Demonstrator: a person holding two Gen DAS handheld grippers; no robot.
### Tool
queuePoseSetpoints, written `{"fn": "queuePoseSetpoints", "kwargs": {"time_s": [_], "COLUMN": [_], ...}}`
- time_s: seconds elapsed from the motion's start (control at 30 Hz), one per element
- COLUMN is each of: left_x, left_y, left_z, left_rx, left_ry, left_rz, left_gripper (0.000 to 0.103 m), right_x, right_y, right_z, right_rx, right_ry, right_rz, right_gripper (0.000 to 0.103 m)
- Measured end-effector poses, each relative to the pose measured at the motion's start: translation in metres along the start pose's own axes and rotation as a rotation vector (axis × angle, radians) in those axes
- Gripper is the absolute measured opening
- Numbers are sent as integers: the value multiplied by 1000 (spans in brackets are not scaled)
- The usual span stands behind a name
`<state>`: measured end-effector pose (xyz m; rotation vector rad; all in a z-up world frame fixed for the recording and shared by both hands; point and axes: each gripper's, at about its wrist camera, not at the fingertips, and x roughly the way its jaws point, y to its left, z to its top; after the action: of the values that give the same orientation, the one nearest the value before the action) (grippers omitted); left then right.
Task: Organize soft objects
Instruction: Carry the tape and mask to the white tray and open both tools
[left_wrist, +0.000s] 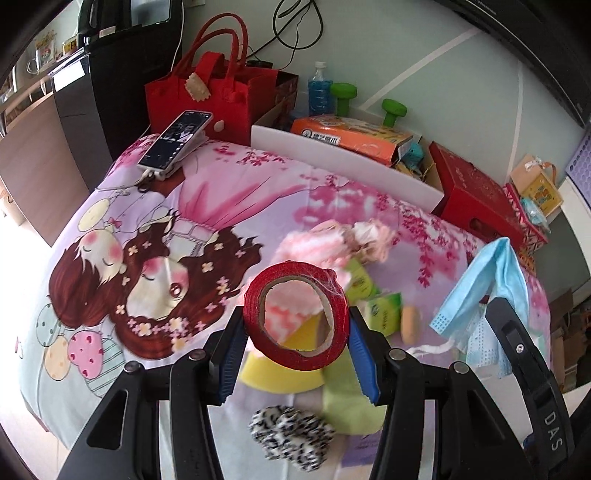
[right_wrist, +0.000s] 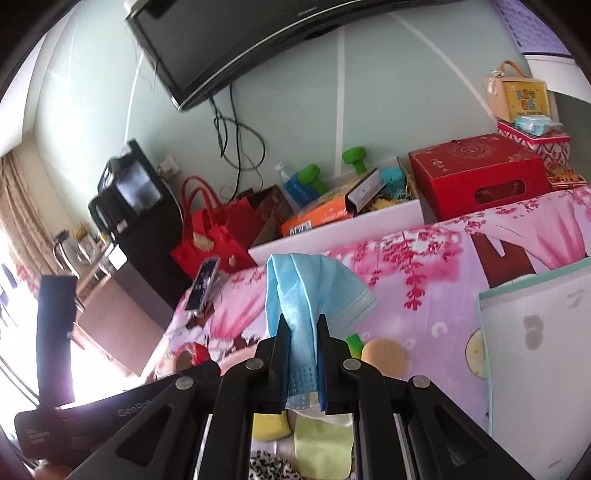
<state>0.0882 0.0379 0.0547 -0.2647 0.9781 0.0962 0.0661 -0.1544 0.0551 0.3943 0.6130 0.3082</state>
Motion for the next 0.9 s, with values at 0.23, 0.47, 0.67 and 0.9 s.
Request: {"fn": "queuePoseSetpoints", "kwargs": {"time_s": [0.23, 0.47, 0.67, 0.9], "left_x": [-2, 8, 9, 8], "left_y": [-26, -58, -111, -177], "left_z": [7, -9, -34, -67], "left_rx": [25, 112, 253, 439], "left_ry": [-57, -18, 7, 14], "left_rz": [-16, -55, -158, -254], "left_gripper": [54, 54, 54, 54], "right_x": [-12, -30, -69, -120], "right_y": [-8, -39, -93, -154], "right_z": [17, 22, 24, 18], "right_rx": [2, 67, 186, 295], "right_ry": [-53, -51, -82, -113], "right_rz": [-37, -199, -415, -644], "right_gripper": [12, 12, 12, 12]}}
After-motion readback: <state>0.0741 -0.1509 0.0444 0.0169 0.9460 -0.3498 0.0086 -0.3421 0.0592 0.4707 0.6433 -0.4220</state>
